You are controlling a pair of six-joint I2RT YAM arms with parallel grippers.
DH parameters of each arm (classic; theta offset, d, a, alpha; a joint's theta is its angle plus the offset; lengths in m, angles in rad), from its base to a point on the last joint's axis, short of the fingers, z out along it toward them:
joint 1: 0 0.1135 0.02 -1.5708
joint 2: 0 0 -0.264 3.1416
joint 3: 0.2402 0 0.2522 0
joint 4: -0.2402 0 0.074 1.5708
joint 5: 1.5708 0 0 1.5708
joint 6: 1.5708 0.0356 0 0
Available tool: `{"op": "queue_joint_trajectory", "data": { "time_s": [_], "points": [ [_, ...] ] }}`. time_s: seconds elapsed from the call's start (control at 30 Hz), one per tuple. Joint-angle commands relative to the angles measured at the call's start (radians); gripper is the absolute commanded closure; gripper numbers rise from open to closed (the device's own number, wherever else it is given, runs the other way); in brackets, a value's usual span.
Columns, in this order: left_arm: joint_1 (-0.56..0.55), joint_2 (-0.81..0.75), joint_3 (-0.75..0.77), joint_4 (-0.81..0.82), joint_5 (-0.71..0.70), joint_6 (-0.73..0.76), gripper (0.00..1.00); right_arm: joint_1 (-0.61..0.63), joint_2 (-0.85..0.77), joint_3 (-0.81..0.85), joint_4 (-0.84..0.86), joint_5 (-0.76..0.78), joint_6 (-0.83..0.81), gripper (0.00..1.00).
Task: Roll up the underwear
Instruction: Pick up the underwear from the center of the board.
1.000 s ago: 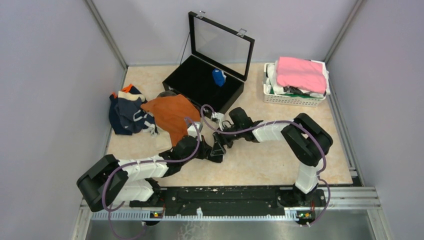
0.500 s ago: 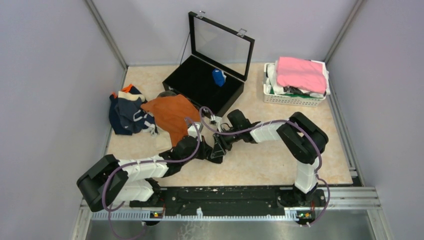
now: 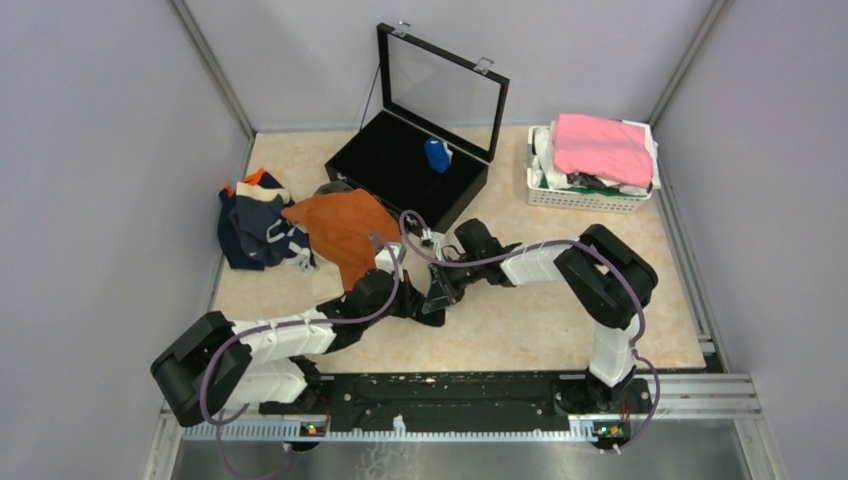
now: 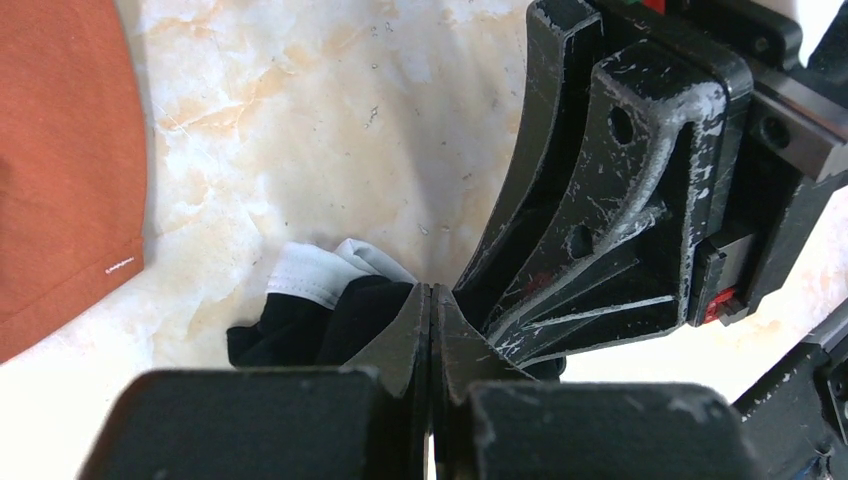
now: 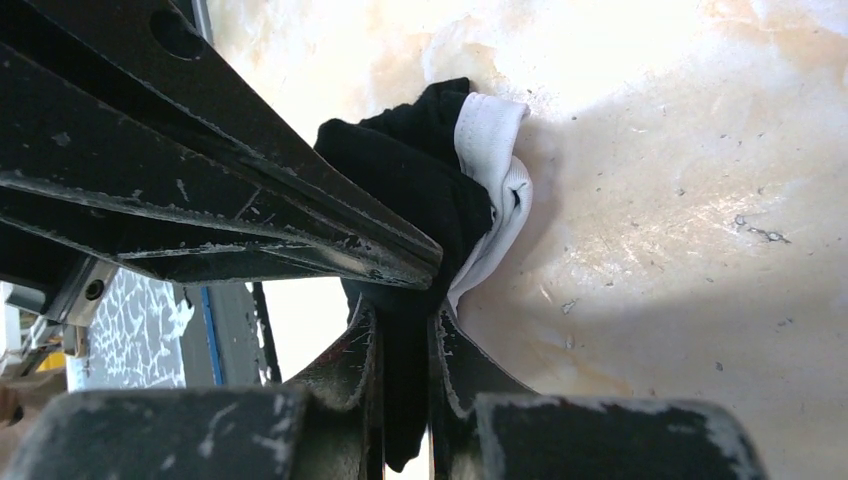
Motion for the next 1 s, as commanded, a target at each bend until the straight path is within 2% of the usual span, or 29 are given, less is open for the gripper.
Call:
{"op": "queue_joint_trajectory", "data": {
  "time_s": [0.0, 0.23, 0.27, 0.33, 0.4, 0.53, 0.8, 0.97],
  "points": [
    [0.004, -0.046, 0.038, -0.16, -0.017, 0.029, 1.0, 0.016, -0.023, -0.058, -0.054, 0.158, -0.029, 1.0],
    [0.006, -0.21, 0.211, -0.349, -0.095, 0.029, 0.98, 0.016, -0.115, -0.116, 0.005, 0.212, 0.0, 1.0],
    [0.007, -0.232, 0.235, -0.401, -0.118, 0.027, 0.94, 0.016, -0.13, -0.127, 0.018, 0.217, 0.007, 1.0],
    [0.007, -0.27, 0.269, -0.464, -0.164, 0.023, 0.73, 0.016, -0.162, -0.145, 0.047, 0.219, 0.024, 1.0],
    [0.007, -0.307, 0.28, -0.51, -0.223, 0.008, 0.59, 0.017, -0.208, -0.165, 0.081, 0.223, 0.044, 1.0],
    [0.008, -0.362, 0.256, -0.58, -0.323, -0.035, 0.4, 0.015, -0.352, -0.214, 0.127, 0.307, 0.068, 1.0],
    [0.009, -0.35, 0.177, -0.668, -0.379, -0.166, 0.28, -0.062, -0.621, -0.24, 0.122, 0.587, 0.077, 1.0],
    [0.01, -0.316, 0.152, -0.682, -0.389, -0.207, 0.22, -0.112, -0.617, -0.159, 0.149, 0.699, 0.002, 1.0]
  ]
}}
